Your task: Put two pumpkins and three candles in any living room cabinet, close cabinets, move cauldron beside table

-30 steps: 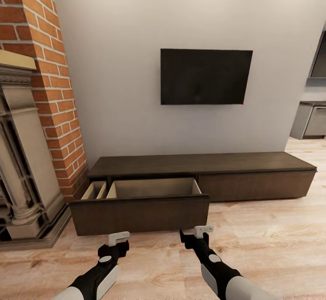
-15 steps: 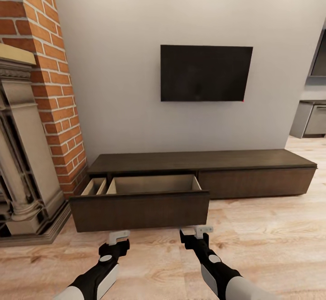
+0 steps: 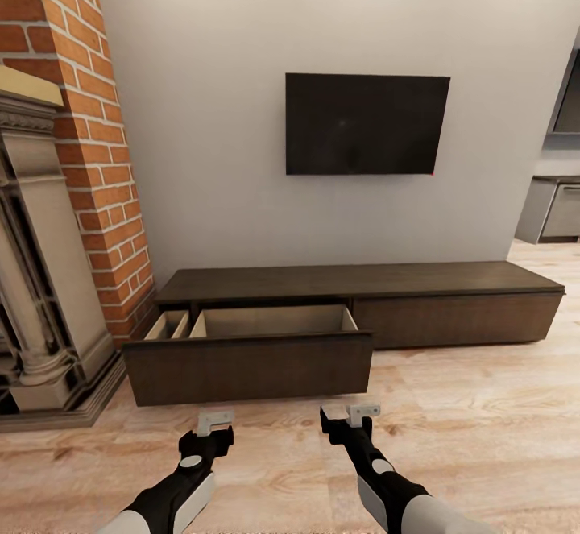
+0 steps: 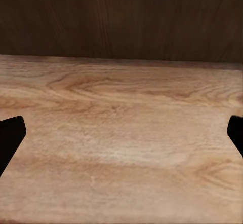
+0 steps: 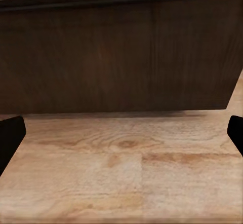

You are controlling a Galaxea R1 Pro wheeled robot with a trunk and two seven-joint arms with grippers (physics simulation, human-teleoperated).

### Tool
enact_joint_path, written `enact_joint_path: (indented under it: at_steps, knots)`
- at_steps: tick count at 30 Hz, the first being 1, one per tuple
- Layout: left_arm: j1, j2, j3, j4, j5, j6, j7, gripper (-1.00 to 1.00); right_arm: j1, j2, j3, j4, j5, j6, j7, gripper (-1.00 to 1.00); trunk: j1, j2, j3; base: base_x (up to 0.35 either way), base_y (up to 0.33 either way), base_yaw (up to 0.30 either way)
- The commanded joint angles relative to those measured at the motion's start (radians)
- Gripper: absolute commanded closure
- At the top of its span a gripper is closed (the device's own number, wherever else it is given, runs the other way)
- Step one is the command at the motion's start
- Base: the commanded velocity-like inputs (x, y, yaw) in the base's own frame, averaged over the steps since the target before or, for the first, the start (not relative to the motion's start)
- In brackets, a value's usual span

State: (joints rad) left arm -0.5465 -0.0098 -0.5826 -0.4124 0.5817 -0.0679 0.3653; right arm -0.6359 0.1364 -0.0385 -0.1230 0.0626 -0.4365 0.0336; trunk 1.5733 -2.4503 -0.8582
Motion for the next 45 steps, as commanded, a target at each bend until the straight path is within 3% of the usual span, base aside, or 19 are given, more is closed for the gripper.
enact_joint_path:
  at_steps: [1,4,13,32,45]
  knots:
    - [-0.001,0.001,-0.009,0.000,0.010,-0.006,0.006,-1.00,-0.001,0.000,-0.005,0.001,0.006,-0.003,0.002,-1.00,0.004,-0.008,-0.004,0.000,0.000,0.000]
    - [-0.001,0.001,-0.009,0.000,0.010,-0.006,0.007,-1.00,-0.001,0.000,-0.005,0.002,0.005,-0.004,0.002,-1.00,0.015,-0.029,-0.014,0.000,0.000,0.000]
    - [-0.001,0.001,-0.009,0.000,0.011,-0.006,0.008,-1.00,-0.001,-0.001,-0.006,0.001,0.001,-0.004,0.003,-1.00,0.015,-0.029,-0.014,0.030,0.004,0.000]
    - [-0.001,0.005,-0.009,0.000,0.012,-0.006,0.009,-1.00,0.000,0.000,-0.006,0.011,-0.002,0.007,0.007,-1.00,0.015,-0.029,-0.014,0.292,0.080,0.000]
    - [-0.001,0.007,-0.009,0.000,0.012,-0.017,0.009,-1.00,0.000,0.000,-0.009,0.070,-0.004,0.044,0.009,-1.00,0.019,-0.036,-0.017,0.028,0.007,0.000]
